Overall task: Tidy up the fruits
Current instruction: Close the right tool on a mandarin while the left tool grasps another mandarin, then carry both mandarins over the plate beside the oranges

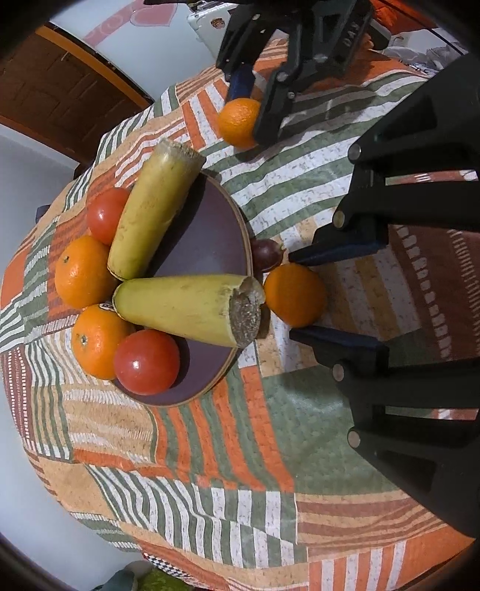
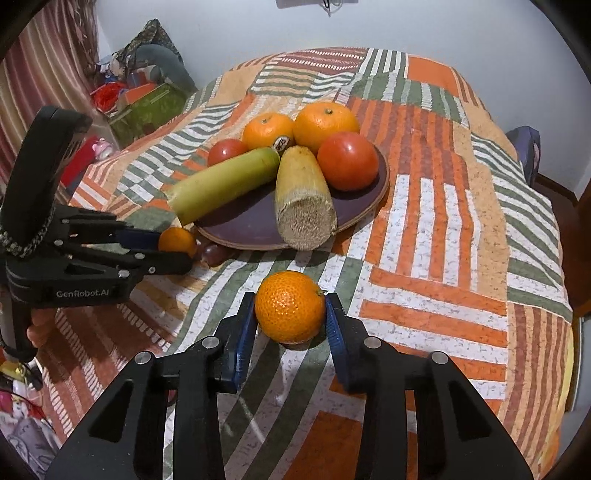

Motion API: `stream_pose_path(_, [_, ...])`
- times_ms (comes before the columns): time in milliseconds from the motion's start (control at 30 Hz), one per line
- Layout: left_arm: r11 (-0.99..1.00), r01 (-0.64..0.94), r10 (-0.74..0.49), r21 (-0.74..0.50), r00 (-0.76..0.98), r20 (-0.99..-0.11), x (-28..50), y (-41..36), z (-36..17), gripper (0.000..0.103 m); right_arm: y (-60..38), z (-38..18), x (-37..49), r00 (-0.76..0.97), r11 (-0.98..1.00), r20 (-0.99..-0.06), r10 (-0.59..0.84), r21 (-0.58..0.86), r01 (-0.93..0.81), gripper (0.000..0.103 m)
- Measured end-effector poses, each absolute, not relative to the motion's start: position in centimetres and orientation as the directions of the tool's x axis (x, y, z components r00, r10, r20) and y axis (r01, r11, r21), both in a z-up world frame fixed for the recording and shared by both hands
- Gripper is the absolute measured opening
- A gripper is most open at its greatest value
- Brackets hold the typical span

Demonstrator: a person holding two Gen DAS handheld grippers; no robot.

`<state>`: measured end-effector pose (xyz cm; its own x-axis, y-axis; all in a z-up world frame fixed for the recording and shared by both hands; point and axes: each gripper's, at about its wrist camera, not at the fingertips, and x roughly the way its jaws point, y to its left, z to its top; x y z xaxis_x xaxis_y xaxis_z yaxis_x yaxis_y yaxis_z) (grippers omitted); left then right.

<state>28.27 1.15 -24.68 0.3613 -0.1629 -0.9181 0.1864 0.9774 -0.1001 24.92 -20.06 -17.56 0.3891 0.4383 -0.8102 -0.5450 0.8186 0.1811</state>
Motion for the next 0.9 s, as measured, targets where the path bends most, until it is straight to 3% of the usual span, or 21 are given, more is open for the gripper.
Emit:
stream_pose_path(433, [0.978, 0.19, -0.171, -0.091, 0.464, -0.87, 26.8, 2.0, -20.0, 0.033, -19.5, -15.1, 25.1, 0.429, 0.808, -0.779, 0.457, 0.163, -0.566, 0.033])
stream_pose_path(900, [0.977, 0.178, -0.196, -0.122, 0.502, -0.842, 29.1, 2.2, -19.2, 0.033, -18.1, -13.9, 27.2, 0.457, 0.797, -0.748, 0.481, 0.156, -0.583, 0.033])
